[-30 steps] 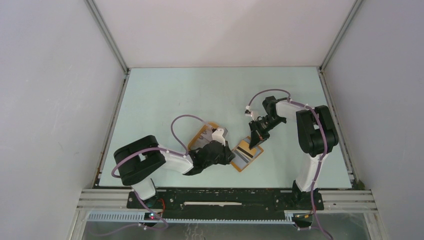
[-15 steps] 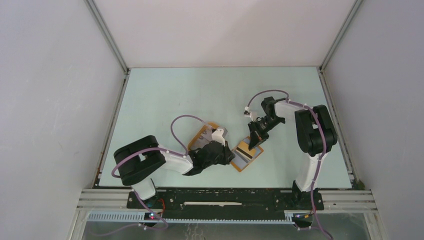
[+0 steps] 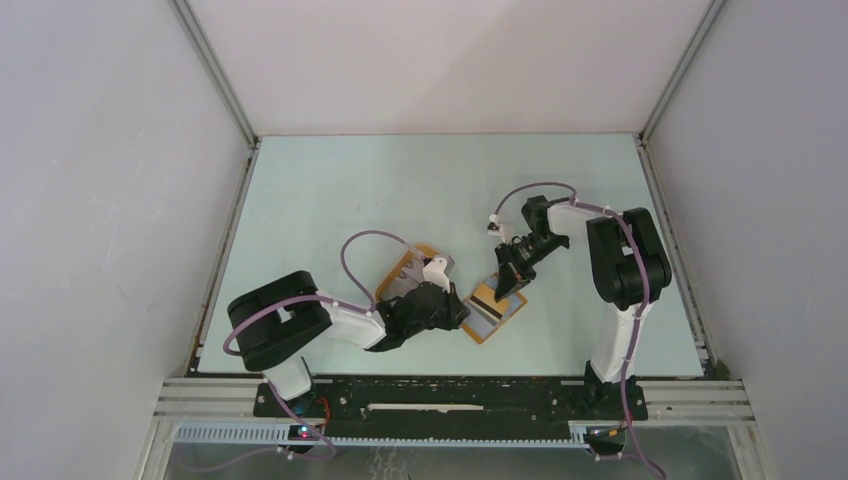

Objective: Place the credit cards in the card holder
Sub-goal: Insert the credit card into the card holder.

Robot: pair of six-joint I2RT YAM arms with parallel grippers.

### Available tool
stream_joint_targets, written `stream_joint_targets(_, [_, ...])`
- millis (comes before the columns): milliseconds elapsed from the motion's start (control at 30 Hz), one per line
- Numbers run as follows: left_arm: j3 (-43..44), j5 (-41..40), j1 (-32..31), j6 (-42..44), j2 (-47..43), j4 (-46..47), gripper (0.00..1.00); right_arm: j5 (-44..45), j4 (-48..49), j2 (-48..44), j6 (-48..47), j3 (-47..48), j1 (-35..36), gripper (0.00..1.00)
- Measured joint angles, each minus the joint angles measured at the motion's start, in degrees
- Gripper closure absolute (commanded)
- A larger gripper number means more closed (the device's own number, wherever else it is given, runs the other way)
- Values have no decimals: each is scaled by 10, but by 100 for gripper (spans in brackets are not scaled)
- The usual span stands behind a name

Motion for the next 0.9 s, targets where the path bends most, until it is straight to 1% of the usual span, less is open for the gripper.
stream_joint_targets(633, [-1,1,0,0,-1,1,90,-18,5,18,7,-2,-3,100])
stream_joint_targets(900, [-1,1,0,1,-1,0,89,-16,6,18,9,-2,-1,95])
